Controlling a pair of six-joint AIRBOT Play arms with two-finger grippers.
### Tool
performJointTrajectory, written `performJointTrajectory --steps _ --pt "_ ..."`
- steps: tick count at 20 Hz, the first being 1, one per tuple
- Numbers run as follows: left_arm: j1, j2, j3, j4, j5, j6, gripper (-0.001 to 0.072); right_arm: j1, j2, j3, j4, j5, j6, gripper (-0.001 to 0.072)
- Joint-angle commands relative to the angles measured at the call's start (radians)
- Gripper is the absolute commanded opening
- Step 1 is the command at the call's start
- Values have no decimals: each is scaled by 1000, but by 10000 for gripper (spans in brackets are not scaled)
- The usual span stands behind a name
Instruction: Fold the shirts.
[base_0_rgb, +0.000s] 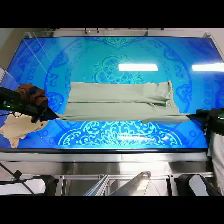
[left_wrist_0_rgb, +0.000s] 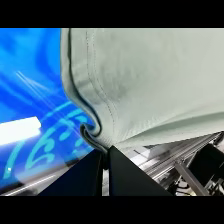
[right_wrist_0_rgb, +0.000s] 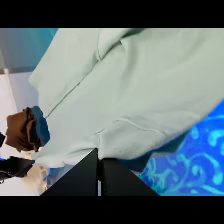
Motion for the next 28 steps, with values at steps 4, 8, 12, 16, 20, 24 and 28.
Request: performJointTrajectory --steps 4,8,12,16,20,24,28 --pt "-3 20 121 -136 -49 -4 27 135 -41 3 222 -247 -97 24" --pt "-111 -167 429 -140 -54 -53 27 289 -252 81 385 -468 -307 24" --pt "-196 -417 747 -135 -75 -102 28 401 -517 240 499 -586 -483 24" --pt "-232 -618 927 -121 -58 -126 11 446 -707 354 491 -611 -500 24" --pt "-232 -731 963 -122 -23 -149 10 450 -783 359 412 -613 -529 24" --pt "-213 -731 983 -197 -1 -149 517 419 -733 400 288 -500 -523 495" --pt "-154 -635 1005 -323 27 -138 709 301 -678 579 -151 -391 -107 553"
